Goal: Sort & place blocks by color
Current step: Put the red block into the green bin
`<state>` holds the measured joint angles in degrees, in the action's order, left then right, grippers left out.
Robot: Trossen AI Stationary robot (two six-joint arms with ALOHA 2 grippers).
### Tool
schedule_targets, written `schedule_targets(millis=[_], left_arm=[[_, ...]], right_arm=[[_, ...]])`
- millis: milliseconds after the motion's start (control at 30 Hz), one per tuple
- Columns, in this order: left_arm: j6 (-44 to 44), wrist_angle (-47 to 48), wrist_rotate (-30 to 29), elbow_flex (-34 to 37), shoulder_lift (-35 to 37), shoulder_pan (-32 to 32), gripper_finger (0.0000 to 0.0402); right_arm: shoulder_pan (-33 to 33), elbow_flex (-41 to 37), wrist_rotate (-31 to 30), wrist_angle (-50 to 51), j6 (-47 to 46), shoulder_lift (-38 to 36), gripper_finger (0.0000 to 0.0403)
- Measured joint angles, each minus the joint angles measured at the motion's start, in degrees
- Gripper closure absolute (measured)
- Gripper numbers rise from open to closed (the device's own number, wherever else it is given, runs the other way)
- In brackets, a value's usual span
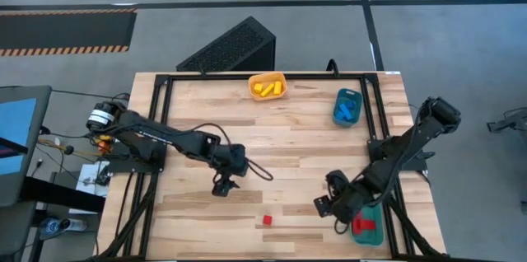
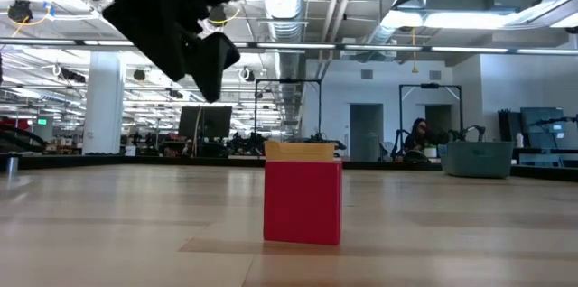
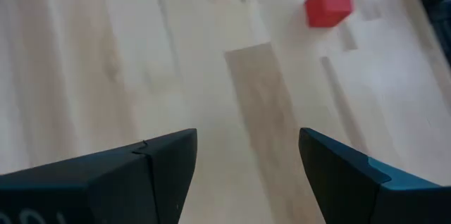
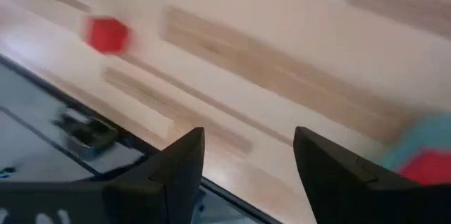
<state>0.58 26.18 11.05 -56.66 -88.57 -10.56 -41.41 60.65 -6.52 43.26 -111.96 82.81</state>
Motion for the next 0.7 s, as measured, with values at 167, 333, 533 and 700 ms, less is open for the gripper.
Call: schedule_targets(millis=[167,333,533,700], left_arm=[[-1.6,-5.4,-2.1,0.0,0.0,-2.7,0.0168],[-2.6,-9.9,-5.9,0.0,0.0,-3.7,0.0168],[-6.0,-12.6,-6.1,-0.1,-2.3,-3.7,0.0168],[-11.1,-14.4,-5.0,0.0,-6.0,-5.8,0.0168]], right_arm=[[3.3,4.8,-4.2,-0.7,10.5,0.9,0.0164],[5.5,10.5,-6.0,-0.7,22.2,0.9,0.0164],[2.6,12.0,-8.6,-1.5,26.5,1.4,0.0164],[-0.5,12.0,-9.3,-1.5,27.9,4.0,0.0164]])
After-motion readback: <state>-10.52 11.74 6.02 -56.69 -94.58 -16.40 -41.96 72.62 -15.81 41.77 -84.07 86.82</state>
